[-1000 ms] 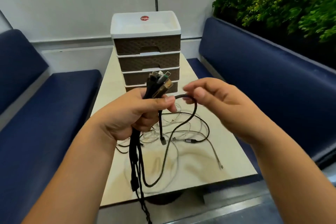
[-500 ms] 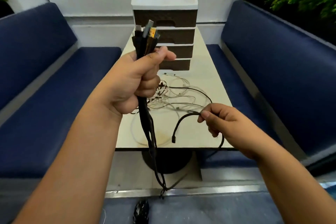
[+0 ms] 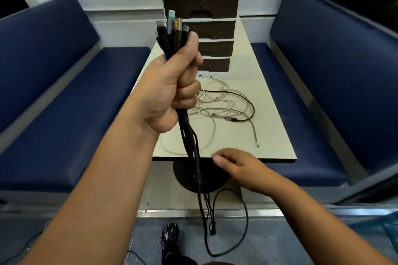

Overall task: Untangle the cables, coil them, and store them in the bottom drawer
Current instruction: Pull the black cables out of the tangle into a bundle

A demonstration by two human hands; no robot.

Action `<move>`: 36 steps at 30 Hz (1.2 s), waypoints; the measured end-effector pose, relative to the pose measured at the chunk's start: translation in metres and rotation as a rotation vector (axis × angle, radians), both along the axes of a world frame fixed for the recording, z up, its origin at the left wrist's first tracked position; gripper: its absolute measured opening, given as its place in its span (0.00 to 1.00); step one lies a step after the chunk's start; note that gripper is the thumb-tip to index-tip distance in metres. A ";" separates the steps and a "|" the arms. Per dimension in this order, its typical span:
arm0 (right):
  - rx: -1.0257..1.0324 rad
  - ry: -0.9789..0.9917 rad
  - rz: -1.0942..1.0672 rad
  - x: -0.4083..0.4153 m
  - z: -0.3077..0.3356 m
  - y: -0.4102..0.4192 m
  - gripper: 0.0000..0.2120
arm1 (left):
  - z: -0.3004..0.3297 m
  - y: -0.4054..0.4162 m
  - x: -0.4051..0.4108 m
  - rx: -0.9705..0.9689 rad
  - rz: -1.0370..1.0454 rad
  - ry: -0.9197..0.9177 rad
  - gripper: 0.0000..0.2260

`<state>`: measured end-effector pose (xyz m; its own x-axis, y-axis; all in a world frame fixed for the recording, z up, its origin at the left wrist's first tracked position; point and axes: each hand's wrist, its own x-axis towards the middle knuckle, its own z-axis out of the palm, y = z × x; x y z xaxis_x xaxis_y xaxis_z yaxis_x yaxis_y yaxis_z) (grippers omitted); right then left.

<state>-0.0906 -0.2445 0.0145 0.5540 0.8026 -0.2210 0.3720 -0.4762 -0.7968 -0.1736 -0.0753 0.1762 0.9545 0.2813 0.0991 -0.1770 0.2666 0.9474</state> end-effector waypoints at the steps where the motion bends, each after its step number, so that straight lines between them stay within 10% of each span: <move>1: 0.170 0.120 -0.013 -0.008 0.013 0.005 0.18 | -0.002 -0.004 0.001 -0.015 -0.003 -0.004 0.14; 7: 0.505 0.353 -0.012 -0.047 0.042 0.033 0.12 | -0.005 -0.022 0.008 -0.135 0.040 -0.030 0.17; 27: 0.183 0.422 0.123 0.008 -0.021 0.058 0.19 | -0.027 0.072 0.014 -0.462 0.281 -0.026 0.19; 36: -0.342 -0.468 -0.445 0.130 -0.067 0.061 0.21 | -0.034 0.120 0.042 -0.434 0.231 0.048 0.19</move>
<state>0.0397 -0.1831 -0.0530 0.9095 0.4080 -0.0798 0.3503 -0.8555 -0.3813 -0.1311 0.0446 0.1425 0.8629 0.4917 -0.1166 -0.2370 0.5976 0.7660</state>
